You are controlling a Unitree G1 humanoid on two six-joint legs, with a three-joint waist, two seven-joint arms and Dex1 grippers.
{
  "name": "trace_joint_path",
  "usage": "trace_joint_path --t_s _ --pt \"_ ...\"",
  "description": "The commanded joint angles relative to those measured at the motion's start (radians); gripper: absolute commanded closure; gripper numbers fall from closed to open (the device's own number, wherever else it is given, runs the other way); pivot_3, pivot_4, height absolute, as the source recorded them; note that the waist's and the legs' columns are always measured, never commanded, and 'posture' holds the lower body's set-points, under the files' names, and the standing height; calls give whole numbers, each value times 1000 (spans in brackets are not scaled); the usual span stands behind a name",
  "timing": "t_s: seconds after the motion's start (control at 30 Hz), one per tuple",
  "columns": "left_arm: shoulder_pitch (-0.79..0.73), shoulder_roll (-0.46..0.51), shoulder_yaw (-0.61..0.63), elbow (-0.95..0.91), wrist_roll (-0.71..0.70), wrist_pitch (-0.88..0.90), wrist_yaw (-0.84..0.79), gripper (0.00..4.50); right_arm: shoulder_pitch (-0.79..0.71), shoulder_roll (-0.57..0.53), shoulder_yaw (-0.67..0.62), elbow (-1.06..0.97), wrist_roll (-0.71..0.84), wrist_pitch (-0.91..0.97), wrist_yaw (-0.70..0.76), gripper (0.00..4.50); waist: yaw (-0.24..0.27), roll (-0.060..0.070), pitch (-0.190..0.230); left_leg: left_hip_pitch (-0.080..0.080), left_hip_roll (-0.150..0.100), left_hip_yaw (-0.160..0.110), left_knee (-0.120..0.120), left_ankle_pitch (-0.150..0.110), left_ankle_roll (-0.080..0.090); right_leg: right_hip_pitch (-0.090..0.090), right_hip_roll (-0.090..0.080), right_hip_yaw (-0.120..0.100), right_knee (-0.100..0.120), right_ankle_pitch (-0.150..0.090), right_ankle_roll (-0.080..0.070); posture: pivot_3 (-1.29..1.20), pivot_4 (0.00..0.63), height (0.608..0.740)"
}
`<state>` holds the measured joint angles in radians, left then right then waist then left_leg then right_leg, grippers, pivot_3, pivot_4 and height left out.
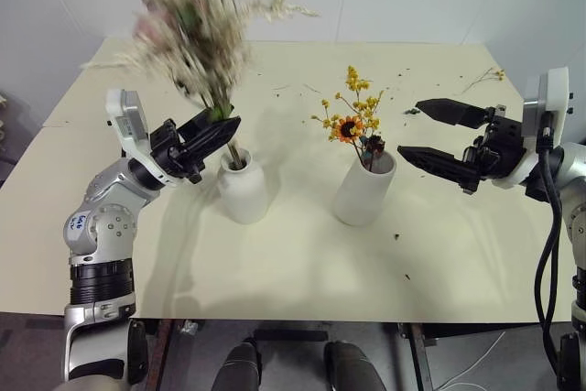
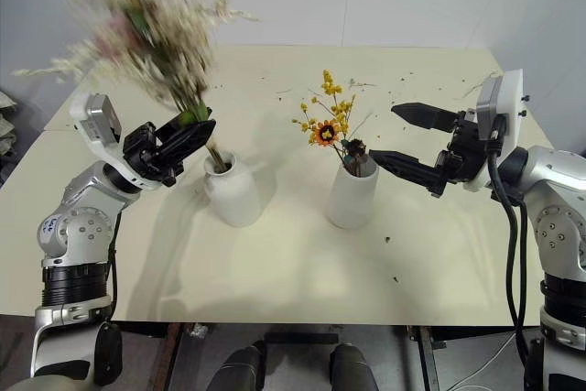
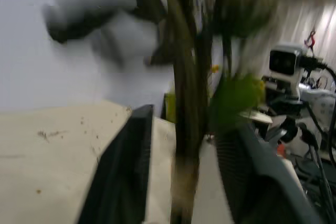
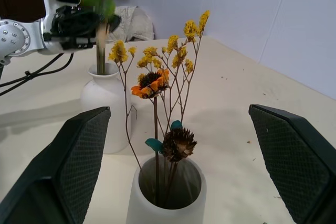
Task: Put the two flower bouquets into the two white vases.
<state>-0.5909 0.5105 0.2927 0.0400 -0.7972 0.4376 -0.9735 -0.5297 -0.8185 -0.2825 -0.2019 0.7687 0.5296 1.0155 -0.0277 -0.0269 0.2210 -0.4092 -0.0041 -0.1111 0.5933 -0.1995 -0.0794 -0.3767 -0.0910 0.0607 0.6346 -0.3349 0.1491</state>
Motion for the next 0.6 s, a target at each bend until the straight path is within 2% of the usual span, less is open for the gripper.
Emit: trace_joint_path --t_s 0.03,0.13,0.2,0.37,0.6 --pt "17 38 -2 -45 28 -29 -29 1402 2 7 -23 -32 16 -10 -8 0 0 0 0 0 0 0 0 0 0 0 0 0 0 0 0 0 150 740" --pt "16 54 -3 -37 62 -71 -45 498 0 12 -20 -29 15 -12 -9 0 1 0 0 0 0 0 0 0 0 0 0 0 0 0 0 0 150 740" --pt "15 101 -3 -19 88 -85 -82 21 -3 13 -21 -24 15 -12 -4 0 1 0 0 0 0 0 0 0 0 0 0 0 -1 0 0 0 150 740" --pt "21 211 -9 15 139 -113 -160 21 26 -30 -44 -14 29 2 56 0 0 0 0 0 0 0 -3 0 0 0 0 0 -3 0 0 0 150 740" --pt "10 368 2 182 204 -183 -307 21 104 -110 -83 28 -22 -55 142 0 0 1 0 0 0 1 -6 -2 2 0 0 0 -7 0 0 0 150 740"
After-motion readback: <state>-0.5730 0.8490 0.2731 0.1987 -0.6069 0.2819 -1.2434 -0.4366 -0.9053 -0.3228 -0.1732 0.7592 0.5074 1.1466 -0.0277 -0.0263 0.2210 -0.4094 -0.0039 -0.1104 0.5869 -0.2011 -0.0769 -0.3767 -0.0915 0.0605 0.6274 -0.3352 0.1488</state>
